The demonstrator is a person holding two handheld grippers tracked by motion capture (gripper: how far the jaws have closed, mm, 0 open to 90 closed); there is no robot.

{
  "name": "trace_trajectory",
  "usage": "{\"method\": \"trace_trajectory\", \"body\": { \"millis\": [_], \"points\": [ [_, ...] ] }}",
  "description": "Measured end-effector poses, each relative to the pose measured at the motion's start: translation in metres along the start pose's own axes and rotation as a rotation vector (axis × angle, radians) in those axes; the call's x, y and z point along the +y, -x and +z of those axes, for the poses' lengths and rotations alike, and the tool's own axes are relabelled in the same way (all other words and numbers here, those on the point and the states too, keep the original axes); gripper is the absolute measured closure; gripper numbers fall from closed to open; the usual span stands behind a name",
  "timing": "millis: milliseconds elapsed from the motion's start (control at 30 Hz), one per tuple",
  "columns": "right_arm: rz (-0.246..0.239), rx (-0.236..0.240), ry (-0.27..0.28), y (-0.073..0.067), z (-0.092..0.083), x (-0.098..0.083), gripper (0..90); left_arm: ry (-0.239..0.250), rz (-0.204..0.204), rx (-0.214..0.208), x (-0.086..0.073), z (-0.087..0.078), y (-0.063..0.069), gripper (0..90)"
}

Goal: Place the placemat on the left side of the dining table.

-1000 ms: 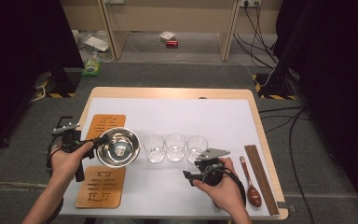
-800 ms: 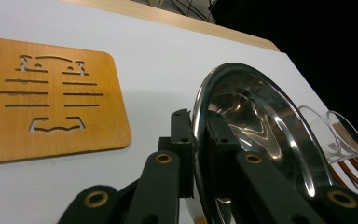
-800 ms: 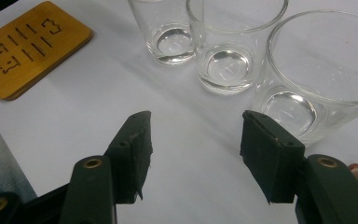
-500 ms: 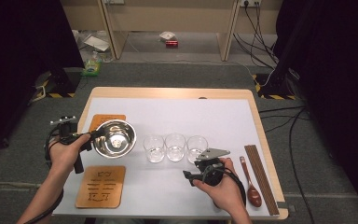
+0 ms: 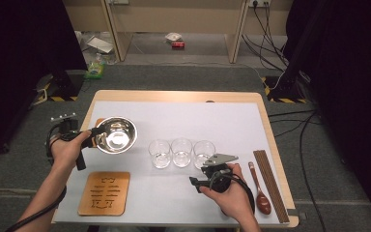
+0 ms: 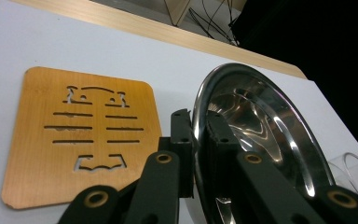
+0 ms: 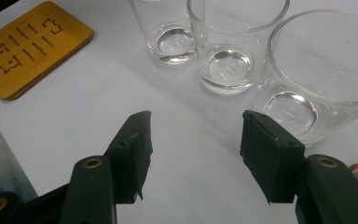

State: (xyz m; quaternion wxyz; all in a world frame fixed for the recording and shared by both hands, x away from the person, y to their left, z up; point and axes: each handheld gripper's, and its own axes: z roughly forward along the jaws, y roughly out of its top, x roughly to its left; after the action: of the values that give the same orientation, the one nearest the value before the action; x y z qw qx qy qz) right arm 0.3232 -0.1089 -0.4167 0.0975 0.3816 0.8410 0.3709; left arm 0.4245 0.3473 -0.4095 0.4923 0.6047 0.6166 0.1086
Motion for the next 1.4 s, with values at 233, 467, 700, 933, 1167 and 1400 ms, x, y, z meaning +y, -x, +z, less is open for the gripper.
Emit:
{"method": "trace_trajectory", "body": {
  "millis": [233,467,700,933,1167,1400],
  "points": [
    [0.000,0.000,-0.001,0.001,0.000,-0.001,43.8,0.014,-0.010,0.022,0.011,0.004,-0.008,82.9],
    [0.003,-0.005,-0.001,0.001,0.000,-0.001,43.7,0.023,-0.022,0.042,0.019,0.009,-0.017,82.9],
    [-0.001,0.001,-0.002,0.001,0.001,-0.001,43.8,0.023,-0.059,0.071,0.022,0.015,-0.028,82.9],
    [0.000,0.003,-0.001,0.001,0.002,-0.001,43.8,0.054,-0.091,0.084,0.025,0.025,-0.039,82.9],
    [0.001,0.005,-0.007,0.000,0.002,-0.002,43.8,0.066,-0.131,0.124,0.023,0.038,-0.052,82.9],
    [0.003,0.003,-0.009,0.001,0.002,-0.002,43.8,0.065,-0.145,0.152,0.024,0.049,-0.061,82.8]
  ]
}}
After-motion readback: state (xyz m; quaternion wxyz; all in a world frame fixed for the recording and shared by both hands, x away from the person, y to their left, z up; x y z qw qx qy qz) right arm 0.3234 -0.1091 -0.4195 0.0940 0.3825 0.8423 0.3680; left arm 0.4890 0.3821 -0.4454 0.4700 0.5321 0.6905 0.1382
